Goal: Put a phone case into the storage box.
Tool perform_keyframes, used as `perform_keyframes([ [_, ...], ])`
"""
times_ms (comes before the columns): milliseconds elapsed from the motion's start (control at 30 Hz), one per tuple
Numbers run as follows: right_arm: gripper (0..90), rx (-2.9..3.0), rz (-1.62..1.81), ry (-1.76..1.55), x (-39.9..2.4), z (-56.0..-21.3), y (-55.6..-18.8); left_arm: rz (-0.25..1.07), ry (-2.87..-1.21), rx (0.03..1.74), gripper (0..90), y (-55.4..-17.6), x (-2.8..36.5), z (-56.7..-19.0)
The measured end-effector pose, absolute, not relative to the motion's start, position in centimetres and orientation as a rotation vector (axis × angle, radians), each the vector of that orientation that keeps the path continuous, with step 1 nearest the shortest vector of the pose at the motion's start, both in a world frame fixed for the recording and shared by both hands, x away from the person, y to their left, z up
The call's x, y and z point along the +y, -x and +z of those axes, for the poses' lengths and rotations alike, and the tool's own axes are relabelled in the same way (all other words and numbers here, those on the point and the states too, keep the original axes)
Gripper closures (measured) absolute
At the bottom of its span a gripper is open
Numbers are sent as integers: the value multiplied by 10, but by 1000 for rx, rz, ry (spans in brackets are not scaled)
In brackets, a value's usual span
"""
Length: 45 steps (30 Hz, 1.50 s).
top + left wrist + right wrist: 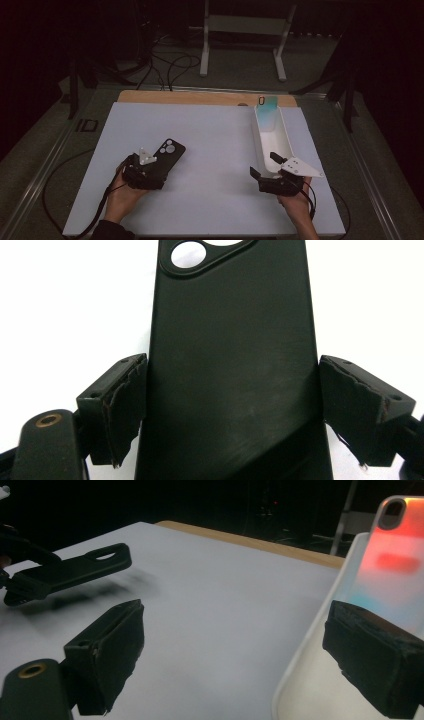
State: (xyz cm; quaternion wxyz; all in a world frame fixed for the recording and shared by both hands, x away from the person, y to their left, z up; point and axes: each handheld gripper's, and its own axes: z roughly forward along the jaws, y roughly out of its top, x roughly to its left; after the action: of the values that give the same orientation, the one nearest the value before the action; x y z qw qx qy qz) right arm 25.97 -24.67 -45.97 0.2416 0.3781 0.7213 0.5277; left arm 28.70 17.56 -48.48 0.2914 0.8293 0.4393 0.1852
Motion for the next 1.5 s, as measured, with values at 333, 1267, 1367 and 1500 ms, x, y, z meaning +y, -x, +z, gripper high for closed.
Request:
perform_keyframes([
  [333, 93, 2021, 1434, -1028, -237, -448, -269, 513, -2165, 1116, 164, -281, 168, -474],
  [1267, 93, 2125, 1481, -979, -194, -424, -301, 530, -2099, 934, 162, -278, 141, -459],
  [1367, 93, 2139, 1481, -970, -188, -423, -304, 532, -2095, 923, 162, -277, 141, -458],
  [1500, 93, 2156, 1490, -959, -180, -422, -306, 529, -2081, 912, 162, -277, 139, -457],
])
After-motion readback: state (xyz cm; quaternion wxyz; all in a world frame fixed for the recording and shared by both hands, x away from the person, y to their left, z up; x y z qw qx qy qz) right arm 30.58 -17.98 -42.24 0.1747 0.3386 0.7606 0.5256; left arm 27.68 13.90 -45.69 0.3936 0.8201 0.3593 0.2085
